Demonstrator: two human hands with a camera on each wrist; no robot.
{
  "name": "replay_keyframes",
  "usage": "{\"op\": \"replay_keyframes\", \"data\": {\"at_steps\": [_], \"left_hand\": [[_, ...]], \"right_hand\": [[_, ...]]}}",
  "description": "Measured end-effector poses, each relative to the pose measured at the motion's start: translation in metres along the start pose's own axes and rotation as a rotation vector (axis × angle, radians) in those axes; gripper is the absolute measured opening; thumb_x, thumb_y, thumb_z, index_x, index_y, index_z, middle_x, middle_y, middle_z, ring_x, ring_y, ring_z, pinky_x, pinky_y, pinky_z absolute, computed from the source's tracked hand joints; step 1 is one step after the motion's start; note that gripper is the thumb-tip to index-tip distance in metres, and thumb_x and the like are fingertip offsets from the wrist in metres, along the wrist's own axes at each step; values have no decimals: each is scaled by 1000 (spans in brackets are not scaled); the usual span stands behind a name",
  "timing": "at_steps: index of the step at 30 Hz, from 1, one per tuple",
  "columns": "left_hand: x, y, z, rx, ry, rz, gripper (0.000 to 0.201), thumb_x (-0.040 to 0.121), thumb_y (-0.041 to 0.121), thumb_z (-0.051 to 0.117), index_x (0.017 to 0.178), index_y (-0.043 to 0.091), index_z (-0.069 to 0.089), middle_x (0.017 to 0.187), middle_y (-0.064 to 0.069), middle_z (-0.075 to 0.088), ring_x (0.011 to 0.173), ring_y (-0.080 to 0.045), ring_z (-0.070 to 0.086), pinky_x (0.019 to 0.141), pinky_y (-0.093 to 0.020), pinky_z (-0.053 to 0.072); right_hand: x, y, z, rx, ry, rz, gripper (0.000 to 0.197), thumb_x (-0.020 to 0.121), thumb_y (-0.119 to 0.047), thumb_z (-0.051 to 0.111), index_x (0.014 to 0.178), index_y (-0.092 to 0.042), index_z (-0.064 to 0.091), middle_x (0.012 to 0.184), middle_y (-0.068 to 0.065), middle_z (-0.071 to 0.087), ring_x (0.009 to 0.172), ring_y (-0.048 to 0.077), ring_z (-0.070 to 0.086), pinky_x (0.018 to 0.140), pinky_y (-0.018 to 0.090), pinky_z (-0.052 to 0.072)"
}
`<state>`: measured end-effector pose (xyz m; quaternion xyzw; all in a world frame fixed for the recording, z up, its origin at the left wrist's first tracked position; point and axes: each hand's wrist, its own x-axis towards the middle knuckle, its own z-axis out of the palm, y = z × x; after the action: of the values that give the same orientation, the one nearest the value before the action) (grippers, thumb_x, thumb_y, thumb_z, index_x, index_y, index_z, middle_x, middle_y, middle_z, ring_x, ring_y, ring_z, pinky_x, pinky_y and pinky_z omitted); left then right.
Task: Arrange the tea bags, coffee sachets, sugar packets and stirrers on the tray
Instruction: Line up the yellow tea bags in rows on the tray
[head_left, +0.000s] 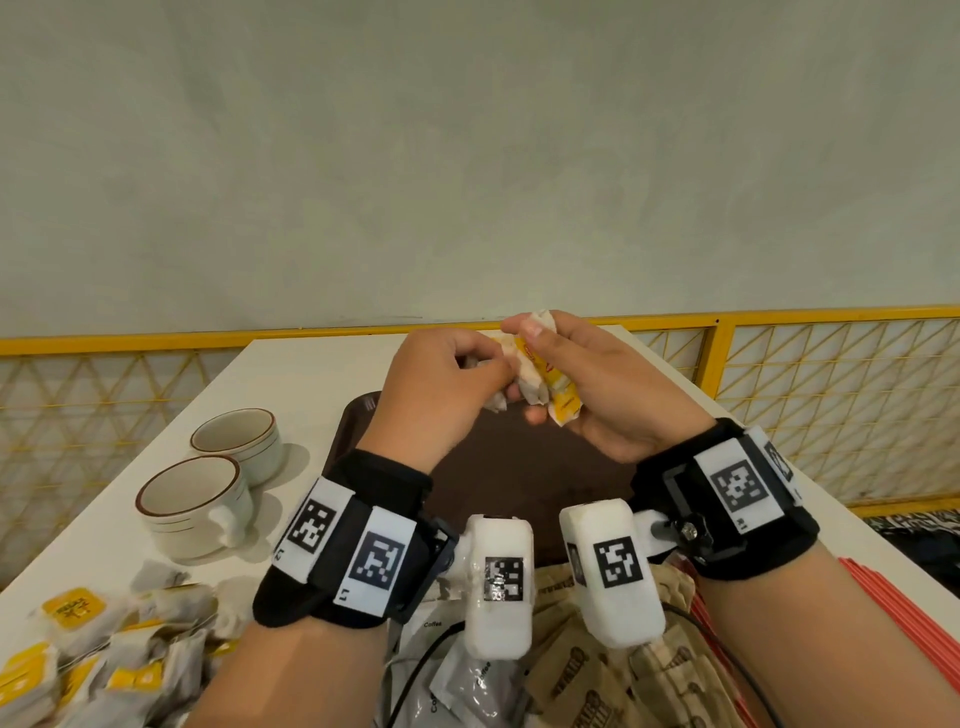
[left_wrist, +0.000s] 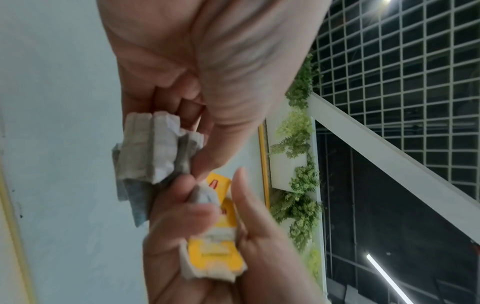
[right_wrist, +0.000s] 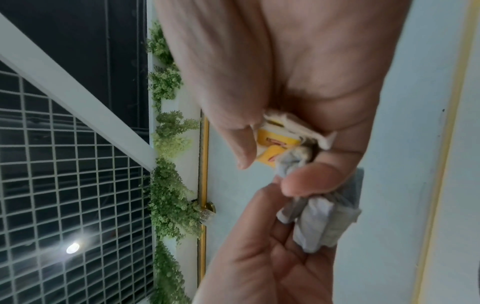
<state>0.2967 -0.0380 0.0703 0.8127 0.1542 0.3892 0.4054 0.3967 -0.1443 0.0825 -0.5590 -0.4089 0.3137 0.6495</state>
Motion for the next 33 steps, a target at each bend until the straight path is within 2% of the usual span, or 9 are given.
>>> {"op": "replay_keyframes", "data": {"at_steps": [2, 7, 12, 17, 20, 25, 27, 30, 33], "left_hand": [[2, -2, -3, -64, 10, -29, 12, 83, 15, 69, 72, 18, 73, 73, -13, 66, 70, -18, 61, 75, -40, 52], [5, -1, -13, -185, 36, -48, 14, 82, 11, 71, 74, 23, 72, 75, -1, 68, 72, -8, 61, 68, -18, 47], [6, -1, -18, -205, 41, -5, 16, 81, 12, 72, 76, 26, 72, 83, -1, 72, 84, -19, 67, 85, -35, 54], [3, 3, -17, -118, 8, 63, 19, 82, 15, 71, 76, 33, 71, 70, 19, 68, 72, 3, 61, 75, -18, 45], [2, 4, -17, -86, 16, 89, 13, 83, 15, 71, 81, 28, 73, 73, 15, 69, 71, 3, 60, 72, -16, 44], [2, 4, -18, -62, 35, 108, 10, 82, 17, 72, 88, 24, 75, 87, 2, 74, 86, -21, 67, 82, -39, 54], [2, 5, -17, -55, 42, 106, 10, 82, 18, 72, 87, 27, 74, 87, 3, 74, 87, -21, 67, 85, -41, 54], [2, 5, -14, -107, 59, 60, 16, 87, 14, 66, 84, 27, 74, 85, 3, 74, 83, -13, 69, 84, -34, 56], [2, 4, -14, -78, 91, 21, 25, 90, 12, 58, 79, 30, 73, 88, 14, 71, 89, -2, 65, 82, -15, 48]], "right_hand": [[2, -1, -3, 67, 28, 16, 31, 99, -29, 46, 116, -4, 55, 86, 7, 63, 68, 14, 62, 49, 23, 50], [6, -2, -11, 171, 143, -7, 18, 96, -25, 52, 93, -8, 56, 75, 4, 49, 52, 12, 48, 38, 20, 36], [3, -3, -14, 163, 98, -3, 20, 91, -25, 59, 92, -6, 63, 68, 0, 43, 47, 8, 34, 35, 16, 24], [-1, -2, -7, -23, 53, -44, 12, 87, -14, 65, 96, -7, 64, 68, 1, 52, 49, 8, 33, 37, 16, 24], [-3, -4, -8, -44, 58, -46, 13, 85, -13, 66, 97, -8, 63, 63, -3, 53, 49, 8, 34, 37, 17, 24], [-4, -6, -6, -49, 55, -97, 11, 83, -7, 67, 92, -7, 60, 63, 2, 49, 48, 7, 35, 38, 17, 25], [-4, -5, -5, -42, 79, -117, 10, 84, -4, 67, 87, -8, 58, 63, 3, 47, 48, 8, 36, 38, 17, 26], [-2, -5, -8, -94, 172, -158, 9, 87, -5, 65, 84, -10, 58, 57, 2, 47, 47, 10, 37, 37, 17, 28], [0, -6, -15, -221, 279, -227, 4, 88, -8, 65, 87, -11, 62, 56, 0, 47, 46, 10, 38, 39, 19, 30]]}}
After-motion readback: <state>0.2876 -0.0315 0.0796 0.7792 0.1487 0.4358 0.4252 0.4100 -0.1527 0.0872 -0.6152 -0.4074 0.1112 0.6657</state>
